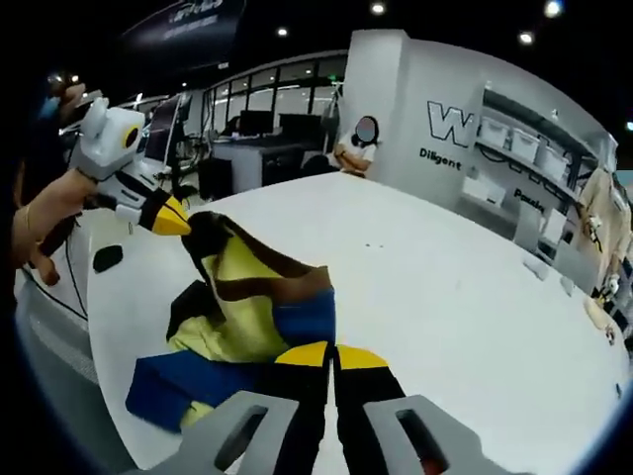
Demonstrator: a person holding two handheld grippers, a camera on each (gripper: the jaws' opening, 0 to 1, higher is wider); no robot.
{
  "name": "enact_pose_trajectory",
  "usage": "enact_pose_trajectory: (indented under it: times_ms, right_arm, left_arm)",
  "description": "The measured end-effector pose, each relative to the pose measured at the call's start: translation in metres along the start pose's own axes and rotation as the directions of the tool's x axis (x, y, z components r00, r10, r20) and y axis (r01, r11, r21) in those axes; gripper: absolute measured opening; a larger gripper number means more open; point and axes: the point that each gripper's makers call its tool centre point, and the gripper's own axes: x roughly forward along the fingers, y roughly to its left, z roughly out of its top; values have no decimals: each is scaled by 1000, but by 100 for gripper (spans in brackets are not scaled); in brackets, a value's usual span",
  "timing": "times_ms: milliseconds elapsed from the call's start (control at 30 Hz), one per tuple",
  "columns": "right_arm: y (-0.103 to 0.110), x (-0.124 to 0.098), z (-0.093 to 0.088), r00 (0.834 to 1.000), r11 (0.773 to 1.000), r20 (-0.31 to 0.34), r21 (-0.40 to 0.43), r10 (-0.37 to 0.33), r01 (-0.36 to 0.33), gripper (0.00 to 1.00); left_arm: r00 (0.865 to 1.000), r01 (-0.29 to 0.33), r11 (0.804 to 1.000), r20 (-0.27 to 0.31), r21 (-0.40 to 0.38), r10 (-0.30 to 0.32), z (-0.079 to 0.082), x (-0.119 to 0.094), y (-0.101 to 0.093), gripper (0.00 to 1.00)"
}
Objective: Fold the garment on the visible template until the final outline fits inside the template.
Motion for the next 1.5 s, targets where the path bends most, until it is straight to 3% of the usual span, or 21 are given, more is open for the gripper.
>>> enact_pose_trajectory:
  times_ms: [267, 600, 867, 933, 1133, 1200, 1333, 1500]
  right_arm:
    - [-7, 12, 25, 1000, 998, 9, -59, -8, 8, 0]
    - [-27, 36, 53, 998, 990, 11, -126, -55, 56, 0]
    - [-44, 67, 50, 995, 985, -33, -152, -92, 86, 0]
    - [-48, 75, 52, 994, 982, -32, -161, -103, 97, 0]
    - [-63, 99, 47, 989, 978, -62, -174, -132, 119, 0]
    - [-70, 107, 42, 983, 974, -94, -181, -158, 139, 0]
    - [-73, 124, 38, 985, 981, -101, -150, -140, 124, 0]
    - [-76, 143, 31, 983, 984, -131, -139, -126, 108, 0]
  left_arm:
    - [1000, -22, 999, -5, 23, 22, 20, 8, 24, 0]
    - [999, -44, 999, -27, 15, 45, 29, 29, 47, 0]
    - [997, -57, 998, -51, 22, 58, 28, 50, 58, 0]
    - [998, -60, 997, -4, 52, 60, 36, 57, 62, 0]
    - [994, -106, 993, -33, 57, 108, 30, 79, 81, 0]
    - [992, -115, 993, -42, 23, 116, 25, 88, 88, 0]
    - [995, -94, 995, -48, -36, 92, 18, 101, 91, 0]
    - [991, -103, 995, -83, -18, 101, 8, 119, 97, 0]
